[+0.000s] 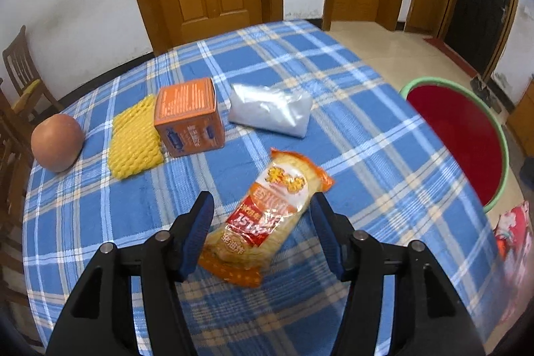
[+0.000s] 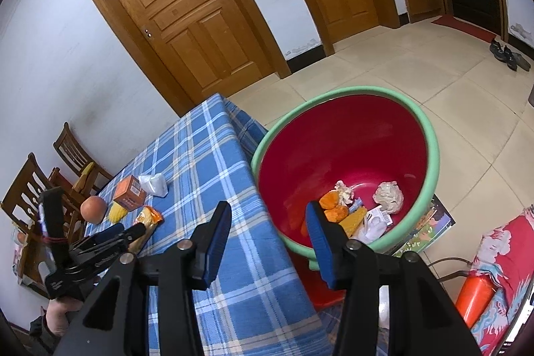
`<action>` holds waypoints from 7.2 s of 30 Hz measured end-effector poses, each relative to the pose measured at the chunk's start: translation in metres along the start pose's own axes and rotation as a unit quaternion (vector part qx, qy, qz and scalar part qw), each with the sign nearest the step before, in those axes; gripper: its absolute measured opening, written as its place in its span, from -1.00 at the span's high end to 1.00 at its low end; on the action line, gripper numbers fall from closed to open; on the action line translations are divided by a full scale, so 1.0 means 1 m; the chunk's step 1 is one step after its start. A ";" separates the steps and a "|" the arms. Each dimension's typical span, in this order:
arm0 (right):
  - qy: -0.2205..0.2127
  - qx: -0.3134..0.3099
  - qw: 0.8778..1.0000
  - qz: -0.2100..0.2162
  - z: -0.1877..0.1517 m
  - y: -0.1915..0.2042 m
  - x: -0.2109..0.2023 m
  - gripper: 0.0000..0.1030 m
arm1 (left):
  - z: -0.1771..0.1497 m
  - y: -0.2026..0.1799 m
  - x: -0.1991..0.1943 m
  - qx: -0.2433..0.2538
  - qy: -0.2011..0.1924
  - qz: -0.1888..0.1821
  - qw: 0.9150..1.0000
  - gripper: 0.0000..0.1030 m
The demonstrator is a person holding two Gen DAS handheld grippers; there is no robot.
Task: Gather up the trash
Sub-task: 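Grasp the orange snack bag with the left gripper and lift it, then grasp the clear plastic bag with the right gripper while the left gripper holds the snack bag, then carry the plastic bag over the red bucket with the right gripper while the left holds the snack bag, then open both grippers over the bucket, dropping the plastic bag and snack bag, then move both grippers back over the table toward the foam net and orange box, then grasp the yellow foam net with the left gripper and lift it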
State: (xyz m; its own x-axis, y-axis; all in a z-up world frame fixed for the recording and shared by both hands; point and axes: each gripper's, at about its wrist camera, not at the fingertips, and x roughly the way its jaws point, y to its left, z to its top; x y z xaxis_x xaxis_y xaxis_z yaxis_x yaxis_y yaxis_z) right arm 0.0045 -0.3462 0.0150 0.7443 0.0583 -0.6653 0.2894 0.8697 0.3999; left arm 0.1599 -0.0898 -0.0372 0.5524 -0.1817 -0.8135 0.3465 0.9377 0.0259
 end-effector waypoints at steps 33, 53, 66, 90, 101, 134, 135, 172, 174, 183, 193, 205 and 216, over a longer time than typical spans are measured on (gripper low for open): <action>0.078 -0.112 0.987 0.081 0.017 0.123 0.090 -0.29 | -0.013 0.088 -0.039 -0.158 -0.072 0.031 0.984 0.17; 0.124 -0.234 0.959 0.104 0.022 0.189 0.192 -0.26 | -0.016 0.119 -0.022 -0.196 -0.065 0.036 0.978 0.17; 0.125 -0.239 0.958 0.095 0.013 0.185 0.177 0.31 | -0.011 0.099 -0.034 -0.174 -0.074 0.017 0.982 0.17; 0.042 -0.080 0.995 0.033 0.017 0.063 0.050 0.32 | 0.023 -0.006 -0.057 -0.087 -0.073 -0.086 0.990 0.18; 0.011 -0.031 0.999 -0.006 0.019 0.006 0.015 0.31 | 0.033 -0.072 -0.052 -0.032 -0.063 -0.117 0.991 0.18; 0.019 0.058 0.996 -0.059 0.022 -0.086 0.020 0.13 | 0.046 -0.178 -0.005 0.064 -0.026 -0.149 0.986 0.04; 0.018 0.057 0.996 -0.059 0.022 -0.085 0.020 0.13 | 0.046 -0.177 -0.006 0.062 -0.027 -0.149 0.987 0.04; 0.010 -0.041 0.999 0.007 0.031 0.040 0.013 -0.15 | 0.041 -0.024 -0.064 -0.041 -0.083 -0.058 0.994 0.04; 0.012 -0.049 0.999 0.012 0.031 0.053 0.017 -0.16 | 0.038 -0.008 -0.064 -0.053 -0.083 -0.049 0.994 0.04; 0.030 -0.079 0.996 0.030 0.031 0.099 0.044 -0.25 | 0.033 0.060 -0.054 -0.097 -0.077 -0.006 0.992 0.04; 0.050 -0.113 0.991 0.046 0.030 0.142 0.079 -0.31 | 0.036 0.120 -0.016 -0.155 -0.055 0.021 0.986 0.04; 0.075 -0.124 0.988 0.046 0.029 0.153 0.112 -0.32 | 0.034 0.136 0.037 -0.177 -0.005 0.012 0.984 0.04; 0.086 -0.128 0.987 0.042 0.026 0.155 0.125 -0.33 | 0.030 0.130 0.044 -0.182 -0.017 -0.006 0.983 0.32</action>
State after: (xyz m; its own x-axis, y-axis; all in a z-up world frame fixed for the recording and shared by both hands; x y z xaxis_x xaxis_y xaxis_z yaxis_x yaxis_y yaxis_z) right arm 0.1584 -0.2173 0.0103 0.6402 0.1989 -0.7420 0.0526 0.9523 0.3006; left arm 0.2514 0.0149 -0.0522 0.5762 -0.1982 -0.7929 0.0632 0.9781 -0.1985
